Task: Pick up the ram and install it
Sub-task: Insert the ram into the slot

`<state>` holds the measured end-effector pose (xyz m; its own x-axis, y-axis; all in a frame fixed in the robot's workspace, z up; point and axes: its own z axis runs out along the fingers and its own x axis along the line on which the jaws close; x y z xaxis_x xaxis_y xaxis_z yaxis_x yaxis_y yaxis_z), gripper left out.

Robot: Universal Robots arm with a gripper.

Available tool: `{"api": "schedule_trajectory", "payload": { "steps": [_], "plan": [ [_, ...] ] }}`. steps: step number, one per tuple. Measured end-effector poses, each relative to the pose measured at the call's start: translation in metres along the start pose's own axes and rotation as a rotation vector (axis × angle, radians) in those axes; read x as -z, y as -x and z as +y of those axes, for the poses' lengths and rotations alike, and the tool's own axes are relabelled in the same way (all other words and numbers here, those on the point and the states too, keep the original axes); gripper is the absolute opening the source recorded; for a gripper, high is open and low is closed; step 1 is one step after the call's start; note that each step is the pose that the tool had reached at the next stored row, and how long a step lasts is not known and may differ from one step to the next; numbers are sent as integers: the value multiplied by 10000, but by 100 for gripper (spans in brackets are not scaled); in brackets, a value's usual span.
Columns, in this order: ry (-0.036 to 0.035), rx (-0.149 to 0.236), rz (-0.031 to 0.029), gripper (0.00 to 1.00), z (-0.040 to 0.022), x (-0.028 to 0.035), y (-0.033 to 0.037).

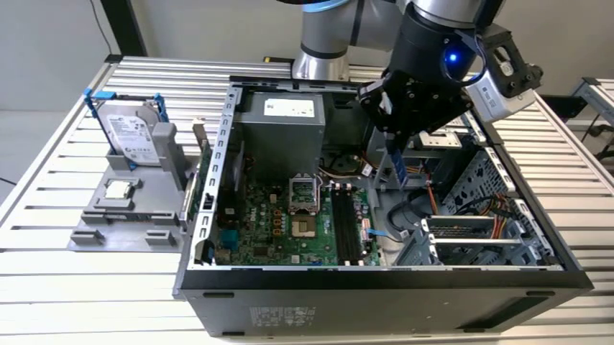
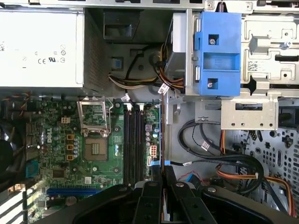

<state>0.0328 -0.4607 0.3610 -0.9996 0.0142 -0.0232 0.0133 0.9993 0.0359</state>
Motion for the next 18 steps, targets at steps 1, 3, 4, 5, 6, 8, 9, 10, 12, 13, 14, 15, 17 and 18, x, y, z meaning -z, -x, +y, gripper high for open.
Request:
{"api": "schedule_trajectory", "payload": {
  "steps": [1, 3, 4, 5, 6, 8, 9, 10, 12, 13, 14, 15, 17, 18],
  "plan": [
    [-1, -9, 0, 0, 0, -7, 1],
    [-2, -46, -2, 0, -1, -20, 1],
    [-2, -76, -3, 0, -1, -27, 1],
    [-3, -116, -4, 0, -1, -34, 1],
    [-4, -160, -6, 0, -1, -39, 1],
    [-6, -219, -8, 0, -2, -51, 1],
    [-5, -224, -8, 0, -2, -57, 1],
    [-6, -228, -8, 0, -2, -62, 1],
    [-6, -229, -8, 0, -3, -74, 0],
    [-5, -230, -8, 0, -3, -79, 0],
    [-6, -231, -8, 0, -3, -85, 0],
    [-5, -232, -8, 0, -3, -90, 0],
    [-6, -234, -8, 0, -4, -102, 0],
    [-5, -235, -8, 0, -4, -108, 0]
  ]
}}
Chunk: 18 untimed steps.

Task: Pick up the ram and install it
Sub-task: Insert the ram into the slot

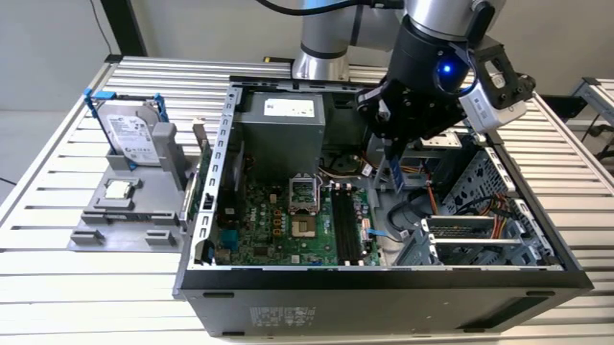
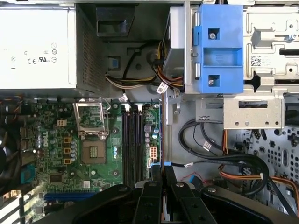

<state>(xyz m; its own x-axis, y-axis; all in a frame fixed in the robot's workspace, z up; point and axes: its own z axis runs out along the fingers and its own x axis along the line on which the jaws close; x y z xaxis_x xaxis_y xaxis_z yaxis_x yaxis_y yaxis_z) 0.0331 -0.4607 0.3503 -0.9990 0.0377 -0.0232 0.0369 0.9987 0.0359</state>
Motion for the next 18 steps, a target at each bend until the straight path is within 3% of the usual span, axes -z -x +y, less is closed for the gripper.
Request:
{"api": "schedule_trajectory", "payload": {
  "steps": [18],
  "plan": [
    [-1, -27, -1, 0, -2, -34, -1]
  ]
}}
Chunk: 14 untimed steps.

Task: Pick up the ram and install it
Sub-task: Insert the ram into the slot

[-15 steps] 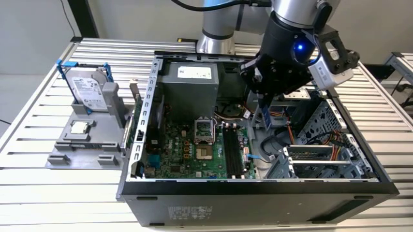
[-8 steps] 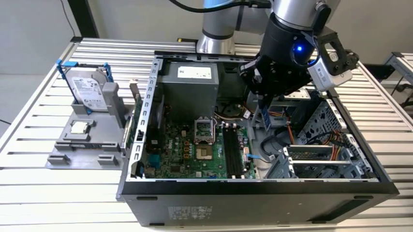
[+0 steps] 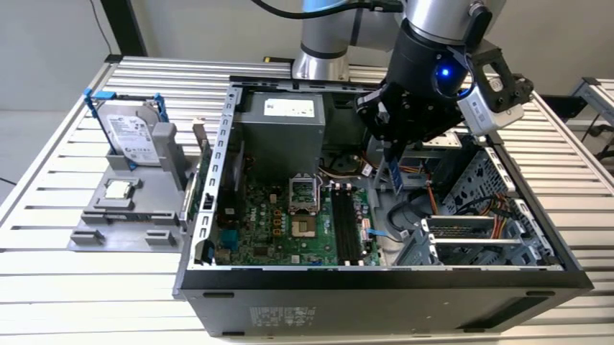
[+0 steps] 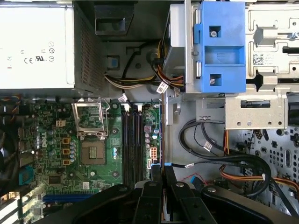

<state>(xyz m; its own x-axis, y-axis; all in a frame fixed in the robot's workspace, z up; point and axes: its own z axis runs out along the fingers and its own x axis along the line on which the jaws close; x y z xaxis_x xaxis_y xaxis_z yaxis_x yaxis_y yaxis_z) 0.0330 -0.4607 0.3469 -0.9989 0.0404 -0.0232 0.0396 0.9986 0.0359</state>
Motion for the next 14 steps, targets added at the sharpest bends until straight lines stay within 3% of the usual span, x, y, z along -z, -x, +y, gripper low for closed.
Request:
{"api": "schedule_trajectory", "payload": {
  "steps": [4, 14],
  "plan": [
    [4, 0, -1, 0, 0, -25, 0],
    [-11, -137, 11, 0, 5, -206, -18]
  ]
}}
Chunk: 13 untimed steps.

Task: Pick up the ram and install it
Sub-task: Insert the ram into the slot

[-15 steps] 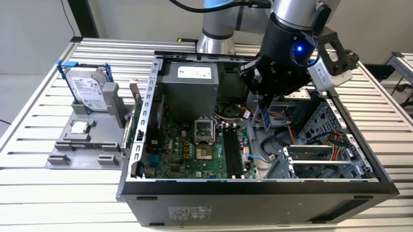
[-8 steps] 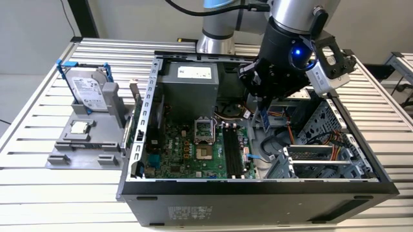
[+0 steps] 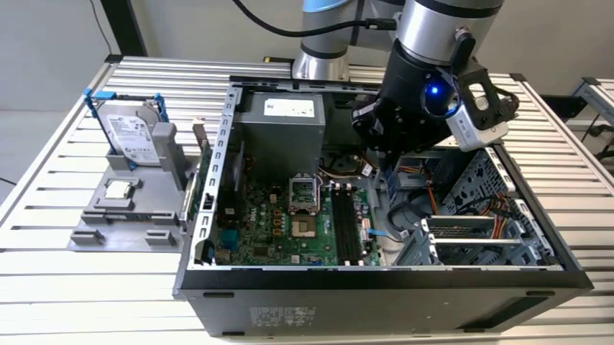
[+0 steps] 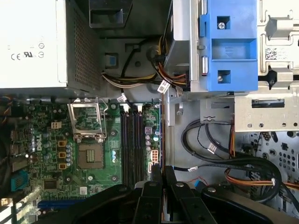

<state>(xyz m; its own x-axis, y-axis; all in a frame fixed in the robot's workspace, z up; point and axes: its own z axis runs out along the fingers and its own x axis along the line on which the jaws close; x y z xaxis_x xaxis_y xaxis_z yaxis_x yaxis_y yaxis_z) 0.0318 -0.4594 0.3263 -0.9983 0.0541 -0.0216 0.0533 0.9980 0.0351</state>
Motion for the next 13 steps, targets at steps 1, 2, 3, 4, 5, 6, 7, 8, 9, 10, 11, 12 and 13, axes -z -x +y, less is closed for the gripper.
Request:
{"api": "schedule_trajectory", "payload": {
  "steps": [1, 2, 3, 4, 5, 6, 7, 8, 9, 10, 11, 12, 13],
  "plan": [
    [-1, -42, -1, 0, 2, -18, -2],
    [-4, -77, -3, 0, 3, -36, -3],
    [-5, -98, -4, 0, 3, -54, -7],
    [-9, -110, -4, 0, 2, -72, -16],
    [-14, -119, -5, 0, 0, -90, -28],
    [-16, -122, -6, 0, -2, -108, -50],
    [-16, -123, -7, 0, -4, -125, -76],
    [-17, -122, -6, 0, -5, -143, -100],
    [-15, -122, -7, 0, -6, -161, -116],
    [-14, -117, -7, 0, -7, -178, -120],
    [-14, -97, -6, 0, -7, -197, -120],
    [-14, -66, -4, 0, -8, -215, -121],
    [-14, -29, -4, 0, -9, -233, -121]
  ]
}}
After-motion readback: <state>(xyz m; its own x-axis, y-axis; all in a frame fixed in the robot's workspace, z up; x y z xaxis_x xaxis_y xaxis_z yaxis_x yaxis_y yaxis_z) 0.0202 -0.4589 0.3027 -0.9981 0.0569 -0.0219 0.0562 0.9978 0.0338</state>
